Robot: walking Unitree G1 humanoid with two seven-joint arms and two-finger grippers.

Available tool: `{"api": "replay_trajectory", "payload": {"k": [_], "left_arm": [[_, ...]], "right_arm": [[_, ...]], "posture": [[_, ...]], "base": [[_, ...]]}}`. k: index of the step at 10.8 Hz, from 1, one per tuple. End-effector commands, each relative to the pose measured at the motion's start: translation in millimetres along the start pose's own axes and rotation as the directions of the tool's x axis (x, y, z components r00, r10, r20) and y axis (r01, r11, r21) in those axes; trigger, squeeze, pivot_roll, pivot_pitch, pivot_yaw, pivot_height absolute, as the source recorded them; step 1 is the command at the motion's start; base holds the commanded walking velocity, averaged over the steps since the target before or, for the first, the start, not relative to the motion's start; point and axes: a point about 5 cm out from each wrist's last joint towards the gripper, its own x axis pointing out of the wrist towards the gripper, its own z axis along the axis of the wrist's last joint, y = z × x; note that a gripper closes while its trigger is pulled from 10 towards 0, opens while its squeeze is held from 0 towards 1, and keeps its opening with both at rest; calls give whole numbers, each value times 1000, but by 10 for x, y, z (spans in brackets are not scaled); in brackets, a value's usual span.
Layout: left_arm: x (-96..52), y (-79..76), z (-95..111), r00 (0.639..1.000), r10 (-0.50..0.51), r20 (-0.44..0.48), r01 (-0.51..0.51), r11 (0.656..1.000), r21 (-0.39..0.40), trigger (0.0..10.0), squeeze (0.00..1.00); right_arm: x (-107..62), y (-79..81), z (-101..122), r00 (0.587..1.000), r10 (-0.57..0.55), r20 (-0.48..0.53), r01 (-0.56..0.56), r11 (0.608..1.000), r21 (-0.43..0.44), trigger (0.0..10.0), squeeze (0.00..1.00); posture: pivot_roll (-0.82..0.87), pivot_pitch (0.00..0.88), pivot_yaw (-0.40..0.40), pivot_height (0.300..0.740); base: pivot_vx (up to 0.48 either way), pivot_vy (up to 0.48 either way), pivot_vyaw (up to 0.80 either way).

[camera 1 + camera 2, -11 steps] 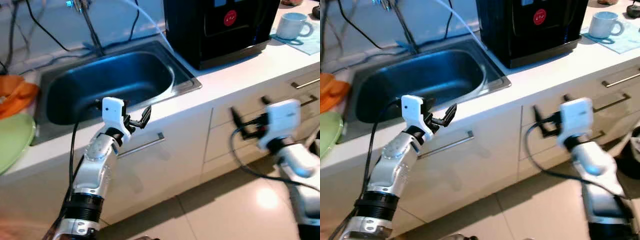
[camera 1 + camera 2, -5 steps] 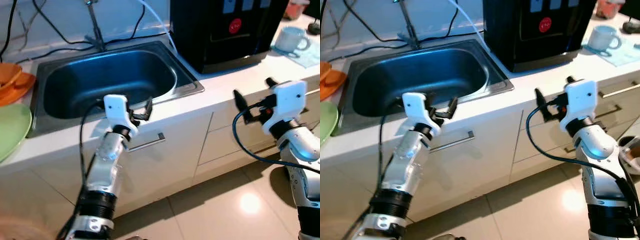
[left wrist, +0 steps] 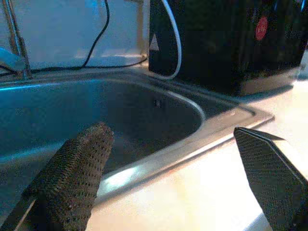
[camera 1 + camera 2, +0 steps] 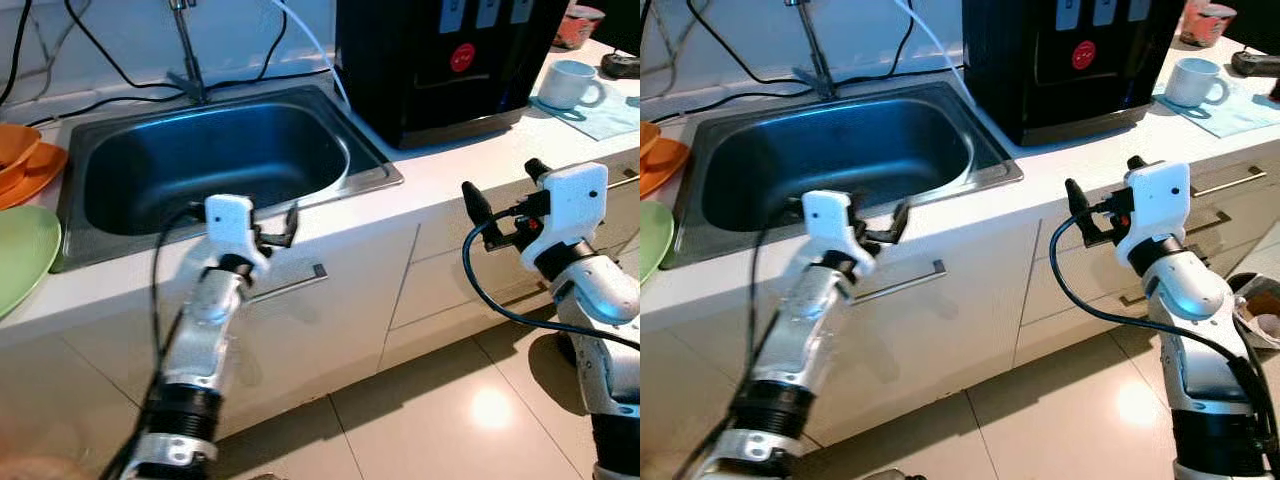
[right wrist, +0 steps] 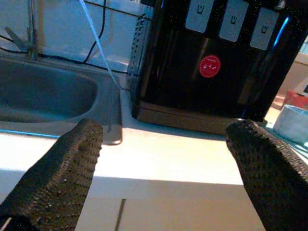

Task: Kitchen organization

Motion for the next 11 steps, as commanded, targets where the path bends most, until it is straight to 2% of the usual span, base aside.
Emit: {"api": "replay_trajectory", "payload": {"k": [1,3,5,7,11], "left_arm": [[-33,58,21,1000,-16,-17,17,999,42,10000,0],[-151,206,42,996,-57,-65,63,993,99,10000,0],[-204,196,18,996,-47,-77,54,995,87,10000,0],[-208,97,11,995,-62,-80,67,996,60,10000,0],[-118,95,75,997,-53,-57,57,997,56,10000,0]], "right_arm": [[-19,25,-27,1000,2,2,-2,1000,17,10000,0],[-74,65,-73,1000,-14,-6,14,999,36,10000,0],[-129,68,-143,998,-65,-13,66,995,70,10000,0],[-135,98,-123,997,-80,1,80,994,81,10000,0],[-130,42,-134,995,-101,4,100,991,86,10000,0]], "posture": [[-87,15,68,740],[-64,60,91,740],[-58,43,110,740],[-73,32,120,740],[-66,0,124,740]], "base": [[0,0,0],[0,0,0],[0,0,0],[0,0,0],[0,0,0]]}}
